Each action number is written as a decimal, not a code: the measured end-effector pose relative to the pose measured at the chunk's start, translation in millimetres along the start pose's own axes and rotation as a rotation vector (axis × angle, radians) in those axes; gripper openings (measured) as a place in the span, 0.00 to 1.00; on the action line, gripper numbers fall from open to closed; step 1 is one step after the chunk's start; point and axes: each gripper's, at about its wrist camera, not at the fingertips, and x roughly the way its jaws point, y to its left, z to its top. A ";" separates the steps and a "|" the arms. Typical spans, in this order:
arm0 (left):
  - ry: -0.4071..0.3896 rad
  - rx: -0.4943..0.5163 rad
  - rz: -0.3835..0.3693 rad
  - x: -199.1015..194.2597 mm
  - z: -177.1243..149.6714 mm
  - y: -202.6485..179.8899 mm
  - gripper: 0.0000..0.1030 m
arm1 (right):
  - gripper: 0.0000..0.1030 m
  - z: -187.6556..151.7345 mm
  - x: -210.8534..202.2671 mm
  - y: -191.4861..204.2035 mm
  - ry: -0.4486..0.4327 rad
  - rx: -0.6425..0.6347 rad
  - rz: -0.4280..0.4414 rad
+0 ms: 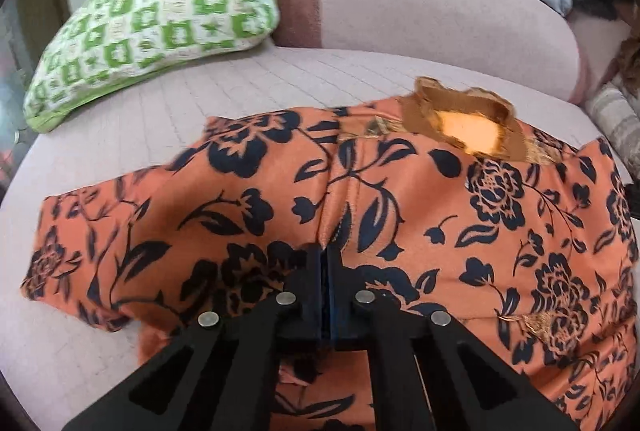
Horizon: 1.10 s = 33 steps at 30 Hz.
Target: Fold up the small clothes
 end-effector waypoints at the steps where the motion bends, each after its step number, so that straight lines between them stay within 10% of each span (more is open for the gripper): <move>1: -0.019 -0.007 0.019 -3.2 0.6 4.2 0.02 | 0.12 1.0 -3.7 3.9 -0.018 -0.014 -0.017; 6: -0.012 -0.039 0.051 -1.4 -5.4 28.2 0.02 | 0.10 3.3 -33.4 18.4 -0.161 -0.061 -0.087; 12: -0.014 -0.013 0.006 0.4 -4.6 23.5 0.02 | 0.16 -7.3 -7.7 -4.8 -0.070 0.035 -0.106; 16: -0.012 -0.015 0.000 2.2 -2.8 24.7 0.02 | 0.78 -24.9 -30.5 0.0 -0.072 0.060 -0.002; 22: -0.009 -0.012 0.005 1.1 -6.2 23.4 0.02 | 0.78 -60.4 -36.2 18.9 -0.006 -0.051 -0.038; 25: -0.009 0.001 0.018 1.1 -8.2 21.0 0.02 | 0.68 -51.1 -29.8 4.1 -0.017 0.054 0.033; 26: -0.007 0.006 0.023 1.3 -8.2 20.0 0.03 | 0.29 -46.9 -17.6 -0.7 0.027 0.107 0.081; 27: -0.005 0.009 0.024 2.1 -7.4 19.8 0.02 | 0.12 -43.4 -9.0 -0.2 0.065 0.111 0.085; 33: -0.012 0.029 0.016 1.8 -8.2 14.0 0.03 | 0.05 -42.2 -26.0 10.3 0.009 -0.039 -0.180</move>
